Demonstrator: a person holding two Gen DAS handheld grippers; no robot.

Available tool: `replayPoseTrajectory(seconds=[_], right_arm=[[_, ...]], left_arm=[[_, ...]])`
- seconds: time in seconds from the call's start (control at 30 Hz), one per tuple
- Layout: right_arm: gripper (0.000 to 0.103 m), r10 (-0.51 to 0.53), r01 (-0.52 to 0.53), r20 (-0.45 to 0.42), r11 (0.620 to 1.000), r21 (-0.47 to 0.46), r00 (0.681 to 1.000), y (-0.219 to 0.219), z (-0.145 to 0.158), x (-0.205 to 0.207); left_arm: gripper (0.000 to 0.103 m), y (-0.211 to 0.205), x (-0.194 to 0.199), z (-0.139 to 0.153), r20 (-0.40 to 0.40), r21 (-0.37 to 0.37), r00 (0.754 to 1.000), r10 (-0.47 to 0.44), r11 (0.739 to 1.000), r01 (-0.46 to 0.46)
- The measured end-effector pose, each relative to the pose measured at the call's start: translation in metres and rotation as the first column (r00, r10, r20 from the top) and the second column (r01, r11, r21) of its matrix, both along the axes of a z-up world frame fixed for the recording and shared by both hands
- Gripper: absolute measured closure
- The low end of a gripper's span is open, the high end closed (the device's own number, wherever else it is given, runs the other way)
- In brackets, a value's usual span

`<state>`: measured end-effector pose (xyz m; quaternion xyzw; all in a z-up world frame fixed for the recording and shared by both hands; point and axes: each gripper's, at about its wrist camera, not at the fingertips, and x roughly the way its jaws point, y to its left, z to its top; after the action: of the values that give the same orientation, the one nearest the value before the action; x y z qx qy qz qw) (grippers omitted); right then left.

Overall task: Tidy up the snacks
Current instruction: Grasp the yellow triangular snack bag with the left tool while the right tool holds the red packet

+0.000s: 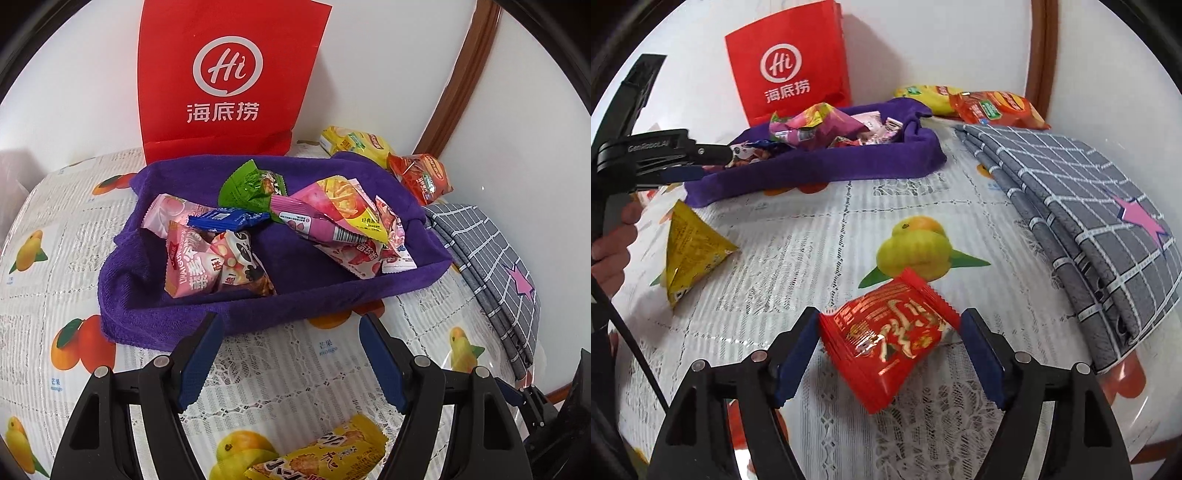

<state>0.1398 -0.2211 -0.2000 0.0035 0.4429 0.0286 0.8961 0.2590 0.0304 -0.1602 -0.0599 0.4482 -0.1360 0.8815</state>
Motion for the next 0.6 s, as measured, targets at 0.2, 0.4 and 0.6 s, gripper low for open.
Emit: replayPoseTrajectory(seconds=[0.2, 0.4, 0.6], right_arm=[[0.039, -0.013, 0.013, 0.005, 1.000, 0.005, 1.000, 0.000, 0.003, 0.002], [0.041, 0.005, -0.005, 0.014, 0.999, 0.032, 1.000, 0.002, 0.006, -0.002], [0.044, 0.021, -0.022, 0.044, 0.999, 0.030, 0.999, 0.000, 0.018, -0.010]], left_arm=[[0.029, 0.005, 0.000, 0.002, -0.002, -0.026, 1.000, 0.009, 1.000, -0.009], [0.029, 0.010, -0.005, 0.007, 0.004, -0.069, 1.000, -0.004, 0.998, 0.004], [0.029, 0.005, -0.023, 0.005, 0.026, -0.046, 0.998, -0.065, 0.997, 0.066]])
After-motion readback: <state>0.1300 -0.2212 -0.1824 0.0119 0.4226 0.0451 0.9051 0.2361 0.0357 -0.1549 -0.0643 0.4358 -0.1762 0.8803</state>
